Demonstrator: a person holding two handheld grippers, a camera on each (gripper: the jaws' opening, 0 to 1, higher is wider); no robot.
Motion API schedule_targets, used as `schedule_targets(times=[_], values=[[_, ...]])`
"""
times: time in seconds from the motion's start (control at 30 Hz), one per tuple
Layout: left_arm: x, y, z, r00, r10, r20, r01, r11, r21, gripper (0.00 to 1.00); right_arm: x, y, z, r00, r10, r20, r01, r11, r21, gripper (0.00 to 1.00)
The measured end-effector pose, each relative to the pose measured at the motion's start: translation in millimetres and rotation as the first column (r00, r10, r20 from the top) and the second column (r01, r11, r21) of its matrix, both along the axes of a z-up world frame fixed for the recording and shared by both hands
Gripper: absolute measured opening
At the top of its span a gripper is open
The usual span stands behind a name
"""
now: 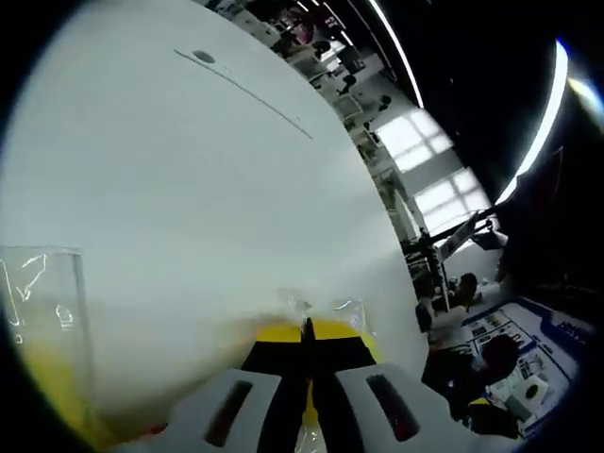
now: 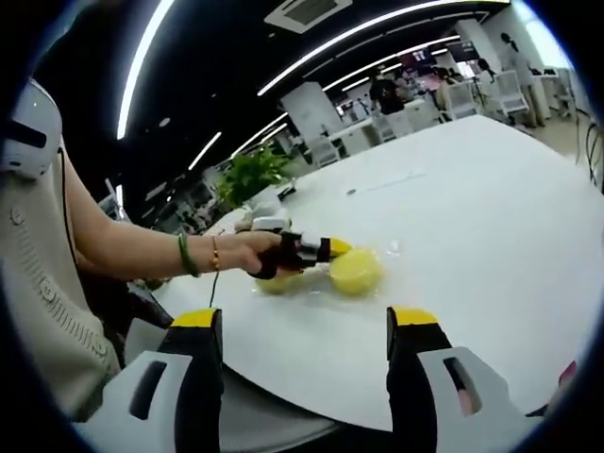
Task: Compare the silicone blocks by pressing each to a similar depth, holding the contact briefly, and releasing to observe deformation and rebound differences across the visible hardness samples.
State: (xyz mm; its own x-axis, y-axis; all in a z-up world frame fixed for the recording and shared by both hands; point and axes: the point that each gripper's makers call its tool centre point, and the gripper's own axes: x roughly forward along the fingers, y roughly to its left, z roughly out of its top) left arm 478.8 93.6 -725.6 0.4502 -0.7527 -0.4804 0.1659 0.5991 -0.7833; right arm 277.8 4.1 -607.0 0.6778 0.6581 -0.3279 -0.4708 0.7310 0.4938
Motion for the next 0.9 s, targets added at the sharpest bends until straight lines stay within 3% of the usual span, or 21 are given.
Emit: schedule_targets(times=[0.47, 0.9], values=[[-18.8, -15.9, 48.0, 0.994, -0.061, 0.095, 0.072, 0.991, -0.111, 0.0, -5.4, 1.2, 8.9, 1.0, 0.008, 0.021, -0.007, 1.0, -0.013, 0.65], [-43.5, -7.2, 88.7, 0.971, -0.112, 0.209, 0.136, 0.986, -0.101, 0.0, -10.2, 10.7, 23.9, 0.998, 0.033, 0.059, -0.031, 0.999, -0.032, 0.64]])
